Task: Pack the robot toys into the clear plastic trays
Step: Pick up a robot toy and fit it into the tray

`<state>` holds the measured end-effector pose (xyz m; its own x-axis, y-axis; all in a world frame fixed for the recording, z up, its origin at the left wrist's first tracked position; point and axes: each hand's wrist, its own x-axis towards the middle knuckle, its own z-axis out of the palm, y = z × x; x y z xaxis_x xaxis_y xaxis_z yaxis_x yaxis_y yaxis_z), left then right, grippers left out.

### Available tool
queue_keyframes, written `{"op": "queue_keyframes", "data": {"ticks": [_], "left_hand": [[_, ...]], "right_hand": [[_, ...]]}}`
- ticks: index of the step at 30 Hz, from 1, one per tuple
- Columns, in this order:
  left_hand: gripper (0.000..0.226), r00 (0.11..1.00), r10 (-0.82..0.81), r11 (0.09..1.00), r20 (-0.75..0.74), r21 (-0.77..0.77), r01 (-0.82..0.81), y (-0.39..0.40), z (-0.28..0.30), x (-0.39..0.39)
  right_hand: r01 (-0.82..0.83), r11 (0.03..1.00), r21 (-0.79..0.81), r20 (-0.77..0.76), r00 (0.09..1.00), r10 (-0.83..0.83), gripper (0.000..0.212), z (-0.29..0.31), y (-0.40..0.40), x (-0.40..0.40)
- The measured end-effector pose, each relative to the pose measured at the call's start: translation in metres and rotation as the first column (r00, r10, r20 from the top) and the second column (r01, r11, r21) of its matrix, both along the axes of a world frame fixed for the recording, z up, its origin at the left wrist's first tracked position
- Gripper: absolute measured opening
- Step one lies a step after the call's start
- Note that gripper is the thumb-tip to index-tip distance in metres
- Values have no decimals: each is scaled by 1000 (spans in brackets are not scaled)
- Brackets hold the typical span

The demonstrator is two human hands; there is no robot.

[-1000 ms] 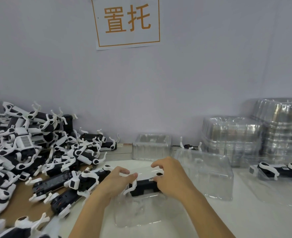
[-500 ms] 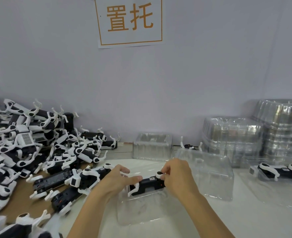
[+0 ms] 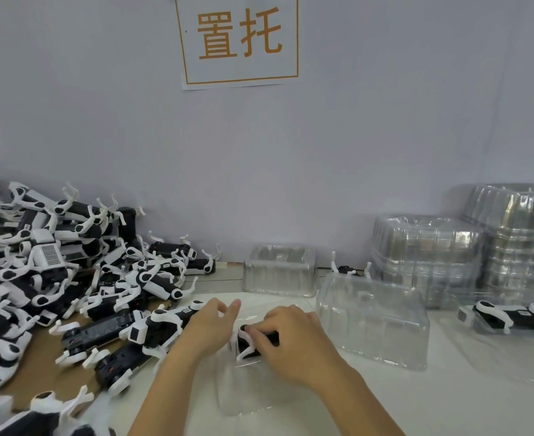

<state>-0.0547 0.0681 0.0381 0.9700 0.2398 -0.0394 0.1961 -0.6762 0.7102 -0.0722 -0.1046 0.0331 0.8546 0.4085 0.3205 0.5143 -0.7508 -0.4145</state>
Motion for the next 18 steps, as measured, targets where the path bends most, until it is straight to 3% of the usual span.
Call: {"op": "queue_keyframes", "data": {"ticks": [2, 6, 9, 12, 14, 18], "left_hand": [[51, 999, 41, 978, 15, 202, -43, -1, 8, -2], [49, 998, 62, 923, 28, 379, -68, -7, 24, -10], [51, 996, -7, 926, 89, 375, -26, -10, 33, -13], [47, 957, -219, 947, 190, 276, 162, -13, 31, -14], [49, 937, -332, 917, 107, 268, 294, -18, 22, -15], [67, 925, -366, 845, -102, 380, 376, -27, 9, -15]], "right_hand": [[14, 999, 42, -22, 1000, -13, 43, -1, -1, 2], [3, 998, 63, -32, 999, -1, 37, -3, 1, 5], [6, 979, 205, -26, 1000, 0, 28, -6, -3, 9], [64, 838, 542, -22, 998, -62, 23, -3, -9, 12], [113, 719, 686, -3, 988, -152, 24, 1, -16, 14], [187, 640, 745, -22, 966, -257, 30, 2, -32, 19]]}}
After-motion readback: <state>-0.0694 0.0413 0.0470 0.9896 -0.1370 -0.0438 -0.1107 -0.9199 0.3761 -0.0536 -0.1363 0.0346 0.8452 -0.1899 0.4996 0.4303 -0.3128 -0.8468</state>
